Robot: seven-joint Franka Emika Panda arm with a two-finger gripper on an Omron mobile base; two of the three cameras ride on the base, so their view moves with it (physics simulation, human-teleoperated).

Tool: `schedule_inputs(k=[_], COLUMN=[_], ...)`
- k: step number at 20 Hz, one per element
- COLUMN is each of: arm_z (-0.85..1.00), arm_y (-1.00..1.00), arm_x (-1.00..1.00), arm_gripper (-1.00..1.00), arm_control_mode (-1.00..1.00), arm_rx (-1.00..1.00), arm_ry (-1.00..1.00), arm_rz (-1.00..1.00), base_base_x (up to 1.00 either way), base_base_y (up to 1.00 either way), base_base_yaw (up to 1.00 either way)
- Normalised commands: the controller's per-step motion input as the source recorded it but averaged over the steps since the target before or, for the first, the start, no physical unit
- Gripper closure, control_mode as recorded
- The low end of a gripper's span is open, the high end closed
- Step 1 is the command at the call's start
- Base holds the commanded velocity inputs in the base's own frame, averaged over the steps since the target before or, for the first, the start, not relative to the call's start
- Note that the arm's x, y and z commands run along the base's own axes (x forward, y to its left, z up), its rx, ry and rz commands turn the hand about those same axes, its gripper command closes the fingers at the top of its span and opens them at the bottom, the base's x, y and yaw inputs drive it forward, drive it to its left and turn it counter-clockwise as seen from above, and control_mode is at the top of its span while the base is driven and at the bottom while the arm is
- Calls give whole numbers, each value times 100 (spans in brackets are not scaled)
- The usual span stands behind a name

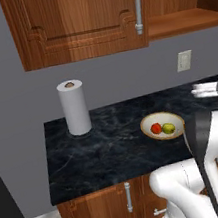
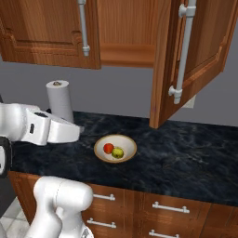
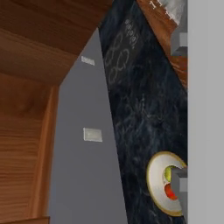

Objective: Open the cabinet. Pick the apple and pear from the cabinet and place them into the bowl. Then close the cabinet.

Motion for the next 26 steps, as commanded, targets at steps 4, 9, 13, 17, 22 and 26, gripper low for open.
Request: schedule_inputs(k=[4,9,13,17,22,26], arm_z=[16,56,10,8,0,-18], arm_y=[-79,-89,-91,-83,-69,-32], arm_x=[-97,-75,-39,-18,-1,49], arm_gripper=[-100,-100,-100,-100,-100,-100], arm_control_mode=[-100,-100,-100,-100,-100,-100], arm_rx=[29,35,22,19,19,9], arm_ry=[3,1,-20,-29,-28,-17], arm_rz=[0,3,36,51,52,40], base_base_x=[0,0,0,0,0,0], base_base_y=[0,0,0,0,0,0], base_base_yaw=[0,0,0,0,0,0])
